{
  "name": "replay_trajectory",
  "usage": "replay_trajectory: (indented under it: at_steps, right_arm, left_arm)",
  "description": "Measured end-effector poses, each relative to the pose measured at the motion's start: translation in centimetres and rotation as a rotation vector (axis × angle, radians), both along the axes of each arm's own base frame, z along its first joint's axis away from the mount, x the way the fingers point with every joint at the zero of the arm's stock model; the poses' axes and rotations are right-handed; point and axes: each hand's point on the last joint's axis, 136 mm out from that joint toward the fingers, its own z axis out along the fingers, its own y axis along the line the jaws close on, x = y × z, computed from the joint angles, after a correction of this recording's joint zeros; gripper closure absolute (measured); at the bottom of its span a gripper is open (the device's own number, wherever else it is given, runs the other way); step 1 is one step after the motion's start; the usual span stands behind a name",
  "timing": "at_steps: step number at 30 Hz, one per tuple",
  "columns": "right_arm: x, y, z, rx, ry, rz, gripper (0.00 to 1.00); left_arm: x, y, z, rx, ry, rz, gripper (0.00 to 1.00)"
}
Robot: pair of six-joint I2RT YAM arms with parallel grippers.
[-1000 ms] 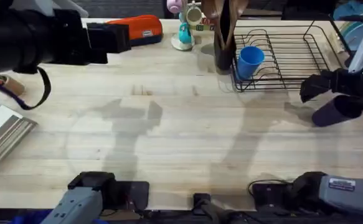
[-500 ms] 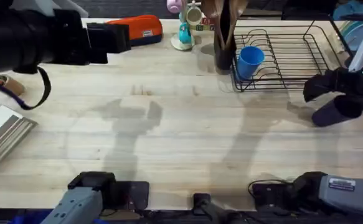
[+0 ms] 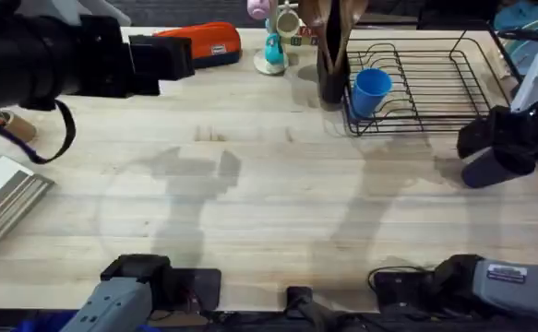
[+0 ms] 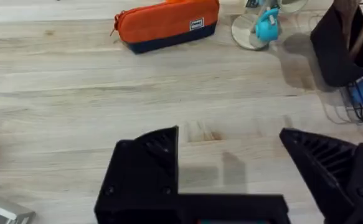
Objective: Pick up the cup on the table and put them onto the rack.
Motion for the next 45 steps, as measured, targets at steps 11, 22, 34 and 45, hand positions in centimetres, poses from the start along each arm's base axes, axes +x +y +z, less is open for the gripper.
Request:
replay_trajectory:
  at_steps: [11,22,34,45]
  right_arm:
    - [0.0,-0.1,0.0,-0.008,-0.001,-0.005,0.969]
    - [-0.7,0.2,3.0,0.005,0.025,-0.004,0.969]
    - [0.6,2.8,11.8,-0.070,-0.166,0.099,0.969]
    - [3.9,10.2,12.6,-0.064,-0.245,0.380,0.971]
  left_arm:
    - [0.0,0.0,0.0,0.000,0.000,0.000,0.007]
    - [0.0,0.0,0.0,0.000,0.000,0.000,0.007]
    - [0.0,0.0,0.0,0.000,0.000,0.000,0.008]
    - [0.0,0.0,0.0,0.000,0.000,0.000,0.007]
